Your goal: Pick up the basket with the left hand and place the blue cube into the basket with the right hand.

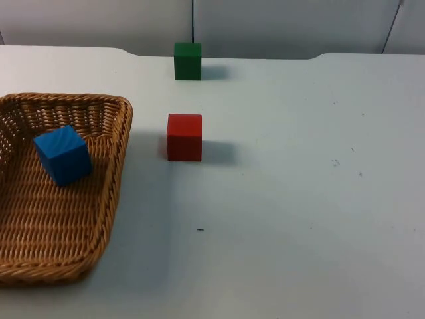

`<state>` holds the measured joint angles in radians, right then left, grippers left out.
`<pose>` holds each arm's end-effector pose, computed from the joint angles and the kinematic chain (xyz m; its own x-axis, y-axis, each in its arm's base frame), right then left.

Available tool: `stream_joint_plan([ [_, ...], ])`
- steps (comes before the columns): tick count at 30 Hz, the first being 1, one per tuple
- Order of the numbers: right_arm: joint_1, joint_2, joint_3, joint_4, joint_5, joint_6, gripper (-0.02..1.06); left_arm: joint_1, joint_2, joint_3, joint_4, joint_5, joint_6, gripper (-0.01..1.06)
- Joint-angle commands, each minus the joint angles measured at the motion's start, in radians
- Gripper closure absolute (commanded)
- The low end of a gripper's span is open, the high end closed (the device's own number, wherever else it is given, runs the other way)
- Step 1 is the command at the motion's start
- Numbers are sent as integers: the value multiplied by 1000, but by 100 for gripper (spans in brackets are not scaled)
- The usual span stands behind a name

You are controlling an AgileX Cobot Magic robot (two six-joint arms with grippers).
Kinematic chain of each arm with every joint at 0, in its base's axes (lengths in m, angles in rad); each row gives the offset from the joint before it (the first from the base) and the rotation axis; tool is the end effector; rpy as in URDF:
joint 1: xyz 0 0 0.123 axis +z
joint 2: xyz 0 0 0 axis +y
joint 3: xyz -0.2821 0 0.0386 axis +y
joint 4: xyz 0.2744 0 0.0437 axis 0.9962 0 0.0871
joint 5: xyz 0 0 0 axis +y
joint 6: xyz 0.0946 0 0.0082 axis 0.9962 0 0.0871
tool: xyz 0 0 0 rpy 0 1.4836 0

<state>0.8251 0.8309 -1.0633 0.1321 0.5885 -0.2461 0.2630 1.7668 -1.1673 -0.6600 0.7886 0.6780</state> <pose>0.1215 0.1418 0.4382 -0.0701 -0.2753 -0.9588 -0.7974 0.5930 -0.1119 0.3740 0.0579 0.1942 -0.8936 -0.0760 -0.4424 0.0834 0.9403 -0.3299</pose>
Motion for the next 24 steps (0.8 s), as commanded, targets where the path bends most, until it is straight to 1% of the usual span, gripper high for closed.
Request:
stream_joint_plan([
  [1,3,-4,4,-6,-11,-11,27,-3,-64,-7,-37,19,-8,23],
  [4,3,-4,4,-6,-19,-24,27,-3,-179,-7,-73,28,-8,23],
  [5,3,-4,4,-6,-19,-24,27,-3,-179,-7,-73,28,-8,23],
  [10,3,-4,4,-12,-45,-48,27,-17,-386,-7,-135,73,-8,23],
  [11,3,-4,4,-12,-45,-48,27,-17,-386,-7,-135,73,-8,23],
  [12,3,-4,4,-26,-47,-48,27,-30,-424,-7,-137,76,-8,23],
  [13,3,-4,4,-32,-47,-45,27,-65,-495,-7,-137,76,-8,23],
  [14,3,-4,4,-39,-47,-45,27,-79,-517,-7,-137,76,-8,23],
  [15,3,-4,4,-46,-47,-43,27,-119,-579,-7,-126,76,-8,23],
  [16,3,-4,4,-46,-47,-43,27,-119,-579,-7,-126,76,-8,23],
  [17,3,-4,4,-49,-47,-43,27,-150,-622,-7,-110,76,-12,23],
  [19,3,-4,4,-49,-47,-43,27,-212,-704,-7,-21,76,-67,23],
  [21,3,-4,4,-49,-47,-43,27,-255,-774,-5,130,78,-185,23],
  [22,3,-4,4,-49,-47,-43,27,-255,-774,-5,130,78,-185,23],
  [23,3,-4,4,-49,-47,-43,27,-270,-811,-2,191,83,-250,23],
  [24,3,-4,4,-51,-47,-43,27,-275,-843,10,241,84,-287,23],
])
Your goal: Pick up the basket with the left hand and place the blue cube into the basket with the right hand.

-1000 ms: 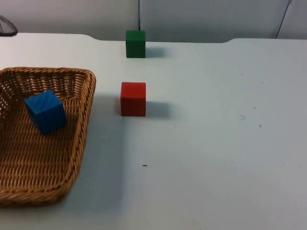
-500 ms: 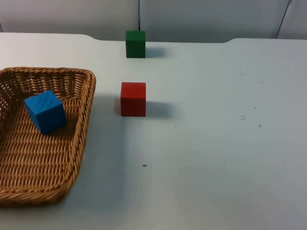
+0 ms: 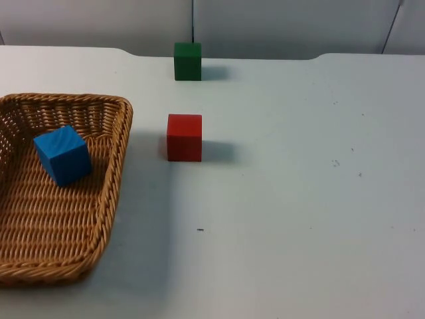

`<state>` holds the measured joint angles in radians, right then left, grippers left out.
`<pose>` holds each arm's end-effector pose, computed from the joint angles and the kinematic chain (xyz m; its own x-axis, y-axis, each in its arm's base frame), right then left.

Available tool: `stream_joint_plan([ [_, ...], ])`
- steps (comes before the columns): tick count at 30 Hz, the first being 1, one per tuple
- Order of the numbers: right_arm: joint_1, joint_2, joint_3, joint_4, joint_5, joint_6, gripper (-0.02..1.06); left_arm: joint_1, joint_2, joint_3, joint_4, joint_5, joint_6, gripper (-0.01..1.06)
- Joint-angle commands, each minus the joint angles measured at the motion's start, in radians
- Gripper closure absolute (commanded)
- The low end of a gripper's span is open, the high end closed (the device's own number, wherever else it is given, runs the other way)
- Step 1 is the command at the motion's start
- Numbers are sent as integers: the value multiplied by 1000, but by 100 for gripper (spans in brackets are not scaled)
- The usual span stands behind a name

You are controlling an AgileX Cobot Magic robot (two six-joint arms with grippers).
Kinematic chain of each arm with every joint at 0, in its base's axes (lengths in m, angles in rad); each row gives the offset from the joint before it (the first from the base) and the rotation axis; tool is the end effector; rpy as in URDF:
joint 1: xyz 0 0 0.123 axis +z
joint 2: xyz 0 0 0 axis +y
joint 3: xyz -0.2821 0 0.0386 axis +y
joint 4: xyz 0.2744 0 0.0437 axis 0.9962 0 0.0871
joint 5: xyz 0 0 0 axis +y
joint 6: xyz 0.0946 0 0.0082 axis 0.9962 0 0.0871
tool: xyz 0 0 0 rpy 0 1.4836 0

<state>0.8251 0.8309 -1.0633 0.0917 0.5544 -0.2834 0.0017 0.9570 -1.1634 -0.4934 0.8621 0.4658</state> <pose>0.1239 0.1409 0.4411 0.0028 -0.2972 -0.9548 -0.7814 0.5951 -0.1875 0.2062 -0.0338 0.4319 -0.4397 0.1194 -0.8902 0.3728 0.9260 -0.0599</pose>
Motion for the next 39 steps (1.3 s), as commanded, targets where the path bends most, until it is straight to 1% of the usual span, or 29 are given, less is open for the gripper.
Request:
stream_joint_plan([
  [1,3,-4,4,-15,-13,-6,27,-15,-76,25,104,5,-100,23],
  [3,3,-4,4,-18,-13,-12,27,-15,-167,101,115,-22,-122,23],
  [4,3,-4,4,-18,-13,-12,27,-15,-167,101,115,-22,-122,23],
  [5,3,-4,4,-20,-13,-14,27,-15,-207,139,115,-27,-130,23],
  [8,3,-4,4,-32,-13,-13,27,-15,-340,285,115,-27,-137,23],
  [9,3,-4,4,-32,-13,-13,27,-15,-340,285,115,-27,-137,23],
  [11,3,-4,4,-37,-13,-13,27,-15,-431,364,128,-14,-169,23],
  [13,3,-4,4,-41,-13,-13,27,-15,-514,412,187,43,-228,23],
  [14,3,-4,4,-41,-13,-13,27,-15,-514,412,187,43,-228,23],
  [15,3,-5,4,-41,-11,-14,27,-15,-583,430,249,112,-251,23],
  [17,3,-5,4,-45,-7,-14,27,-15,-669,436,314,181,-301,23],
  [18,3,-5,4,-45,-7,-14,27,-15,-669,436,314,181,-301,23],
  [20,3,-5,4,-50,-7,-16,27,-15,-771,457,335,211,-335,23],
  [23,3,-5,9,-50,-7,-16,27,-15,-888,515,366,214,-385,23],
  [24,3,-5,9,-50,-7,-16,27,-15,-888,515,366,214,-385,23],
  [25,3,-9,28,-50,-22,-16,27,-15,-945,549,400,220,-419,23],
  [27,3,-43,95,-50,-74,-22,27,-15,-957,575,460,252,-454,23],
  [28,3,-68,144,-50,-108,-30,27,-15,-957,576,481,284,-451,23],
  [29,3,-68,144,-50,-108,-30,27,-15,-957,576,481,284,-451,23],
  [30,3,-94,186,-50,-141,-30,27,-13,-957,585,493,301,-448,23],
  [32,3,-163,279,-34,-195,-25,27,-13,-957,597,508,304,-448,23],
  [33,3,-198,317,-34,-211,3,27,-13,-957,606,506,304,-448,23],
  [34,3,-198,317,-34,-211,3,27,-13,-957,606,506,304,-448,23],
  [37,3,-289,387,-38,-208,106,27,-17,-957,614,501,297,-448,23],
  [38,3,-313,400,-38,-193,132,27,-17,-957,614,501,297,-448,23],
  [39,3,-313,400,-38,-193,132,27,-17,-957,614,501,297,-448,23],
])
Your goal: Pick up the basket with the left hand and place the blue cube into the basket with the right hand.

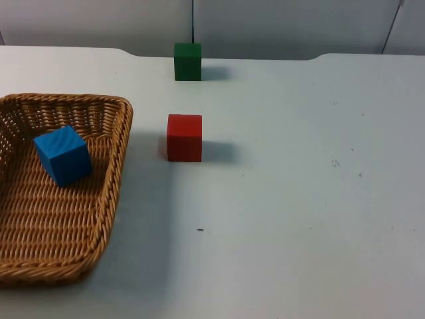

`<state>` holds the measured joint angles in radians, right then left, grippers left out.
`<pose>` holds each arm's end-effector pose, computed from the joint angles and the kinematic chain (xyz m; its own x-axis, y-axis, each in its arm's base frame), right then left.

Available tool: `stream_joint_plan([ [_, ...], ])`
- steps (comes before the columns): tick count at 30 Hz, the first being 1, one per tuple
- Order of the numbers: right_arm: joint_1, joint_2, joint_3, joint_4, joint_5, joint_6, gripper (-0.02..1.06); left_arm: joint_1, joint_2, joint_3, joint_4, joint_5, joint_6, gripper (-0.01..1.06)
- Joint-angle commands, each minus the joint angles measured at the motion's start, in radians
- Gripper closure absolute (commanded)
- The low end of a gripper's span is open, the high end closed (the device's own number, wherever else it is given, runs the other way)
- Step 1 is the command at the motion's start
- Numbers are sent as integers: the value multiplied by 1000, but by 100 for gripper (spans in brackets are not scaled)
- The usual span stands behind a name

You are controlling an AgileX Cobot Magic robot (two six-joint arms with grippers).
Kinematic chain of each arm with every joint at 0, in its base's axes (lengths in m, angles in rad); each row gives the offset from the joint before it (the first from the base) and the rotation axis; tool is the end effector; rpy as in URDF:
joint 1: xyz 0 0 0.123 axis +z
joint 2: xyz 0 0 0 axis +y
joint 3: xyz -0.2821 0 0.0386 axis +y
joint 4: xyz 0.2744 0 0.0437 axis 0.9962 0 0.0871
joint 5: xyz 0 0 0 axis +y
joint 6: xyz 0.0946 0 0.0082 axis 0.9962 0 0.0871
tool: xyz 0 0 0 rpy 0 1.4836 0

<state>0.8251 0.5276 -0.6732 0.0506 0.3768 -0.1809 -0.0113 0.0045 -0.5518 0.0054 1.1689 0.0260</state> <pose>0.0902 0.1002 0.3678 0.0035 -0.1929 -0.9812 -0.7533 0.6449 -0.1294 0.0113 0.0003 0.2946 -0.5089 0.0339 -0.8602 0.0213 0.9994 0.0267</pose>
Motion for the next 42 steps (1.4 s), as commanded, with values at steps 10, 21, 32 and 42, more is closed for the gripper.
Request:
stream_joint_plan([
  [10,3,-186,22,-35,245,40,27,-19,-4,2,2,-10,-8,23],
  [21,3,-434,22,-51,525,42,27,-20,-4,2,2,-11,-8,9],
  [32,9,-528,56,-41,695,77,27,-20,-4,2,6,-11,-10,0],
  [42,9,-528,163,-60,702,87,27,-20,-4,2,6,-11,-10,0],
])
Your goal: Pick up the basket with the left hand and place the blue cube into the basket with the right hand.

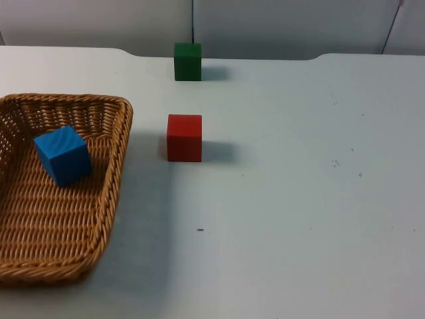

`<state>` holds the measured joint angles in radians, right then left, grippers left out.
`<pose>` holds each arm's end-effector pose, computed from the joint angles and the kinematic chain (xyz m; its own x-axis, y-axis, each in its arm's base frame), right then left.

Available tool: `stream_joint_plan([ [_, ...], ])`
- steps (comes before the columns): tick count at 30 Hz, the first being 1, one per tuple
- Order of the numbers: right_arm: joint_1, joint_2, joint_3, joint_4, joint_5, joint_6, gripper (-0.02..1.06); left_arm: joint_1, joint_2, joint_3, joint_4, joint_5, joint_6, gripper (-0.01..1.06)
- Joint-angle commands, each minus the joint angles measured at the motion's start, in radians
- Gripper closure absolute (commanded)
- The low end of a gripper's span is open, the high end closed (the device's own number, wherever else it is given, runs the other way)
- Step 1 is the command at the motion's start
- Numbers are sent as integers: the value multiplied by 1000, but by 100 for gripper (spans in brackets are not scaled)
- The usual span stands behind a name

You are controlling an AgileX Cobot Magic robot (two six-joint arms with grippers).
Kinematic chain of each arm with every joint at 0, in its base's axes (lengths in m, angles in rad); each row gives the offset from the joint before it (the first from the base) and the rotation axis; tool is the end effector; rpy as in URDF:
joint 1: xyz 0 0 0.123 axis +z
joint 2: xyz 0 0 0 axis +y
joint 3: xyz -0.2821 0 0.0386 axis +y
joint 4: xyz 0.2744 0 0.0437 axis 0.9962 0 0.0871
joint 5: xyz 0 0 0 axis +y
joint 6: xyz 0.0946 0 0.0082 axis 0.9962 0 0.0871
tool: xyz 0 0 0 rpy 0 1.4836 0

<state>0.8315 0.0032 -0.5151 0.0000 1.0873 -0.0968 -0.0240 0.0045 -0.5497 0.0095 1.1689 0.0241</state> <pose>0.0133 0.0145 0.2904 -0.2431 -0.4101 -0.8790 -0.7660 0.6371 -0.0854 0.0116 0.0006 0.2939 -0.5103 0.0401 -0.8591 0.0307 0.9991 0.0284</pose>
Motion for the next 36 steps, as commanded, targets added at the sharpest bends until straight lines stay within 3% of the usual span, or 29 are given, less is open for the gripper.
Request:
stream_joint_plan([
  [1,3,-3,5,-18,-8,14,27,-7,-4,0,2,-11,-8,0],
  [4,3,-3,5,-37,-8,50,27,-7,-4,0,2,-11,-6,0],
  [7,3,-3,7,-99,-8,165,27,-7,-4,2,0,-11,-6,0],
  [15,3,-3,7,-84,-8,145,27,-7,-4,2,0,-11,-6,0],
  [18,3,-3,7,-74,-8,123,20,-7,-4,2,0,-11,-6,0],
  [21,3,-3,7,-74,-8,123,5,-7,-4,2,0,-11,-6,0],
  [24,3,-3,7,-74,-8,123,0,-7,-4,2,0,-11,-6,0],
  [36,3,-3,7,-67,-8,114,0,-7,-4,2,0,-11,-6,0],
])
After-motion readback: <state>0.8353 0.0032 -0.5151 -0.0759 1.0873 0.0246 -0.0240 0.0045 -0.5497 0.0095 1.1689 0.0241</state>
